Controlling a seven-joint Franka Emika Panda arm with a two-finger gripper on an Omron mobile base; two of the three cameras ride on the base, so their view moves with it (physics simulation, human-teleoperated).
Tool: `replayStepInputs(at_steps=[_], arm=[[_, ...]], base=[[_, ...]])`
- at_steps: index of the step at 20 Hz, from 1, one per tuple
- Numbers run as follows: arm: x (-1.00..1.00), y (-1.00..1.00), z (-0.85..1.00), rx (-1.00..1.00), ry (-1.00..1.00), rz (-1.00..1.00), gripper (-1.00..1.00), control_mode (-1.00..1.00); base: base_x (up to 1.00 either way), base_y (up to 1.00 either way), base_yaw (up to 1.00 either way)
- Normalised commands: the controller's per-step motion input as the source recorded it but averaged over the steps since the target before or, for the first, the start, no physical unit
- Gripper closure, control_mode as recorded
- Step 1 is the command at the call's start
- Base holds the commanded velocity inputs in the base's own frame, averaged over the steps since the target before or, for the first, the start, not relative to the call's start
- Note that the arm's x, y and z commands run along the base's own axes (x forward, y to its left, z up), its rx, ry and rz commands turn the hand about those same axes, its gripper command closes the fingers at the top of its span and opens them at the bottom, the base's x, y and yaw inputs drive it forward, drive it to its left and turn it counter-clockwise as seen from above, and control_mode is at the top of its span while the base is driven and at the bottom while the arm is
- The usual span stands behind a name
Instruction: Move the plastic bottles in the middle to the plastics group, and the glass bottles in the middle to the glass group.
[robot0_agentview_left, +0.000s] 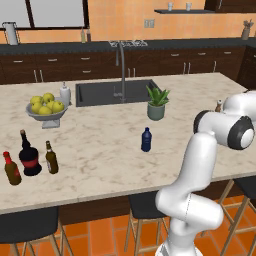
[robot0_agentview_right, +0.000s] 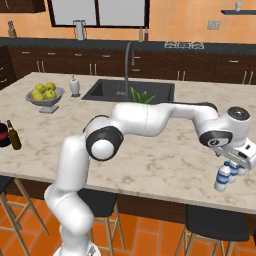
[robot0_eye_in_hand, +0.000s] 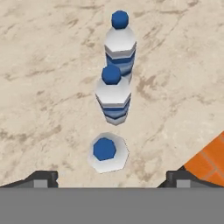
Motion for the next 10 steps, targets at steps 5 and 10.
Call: replayStepInputs(at_steps=[5, 10], arm=[[-0.05, 0.7, 0.62, -0.04, -0.04, 0.09, -1.0, -1.0], [-0.28, 0.76, 0.0, 0.0, -0.01, 0.1, -1.0, -1.0]], base=[[0.0, 0.0, 0.0], [0.0, 0.0, 0.0]])
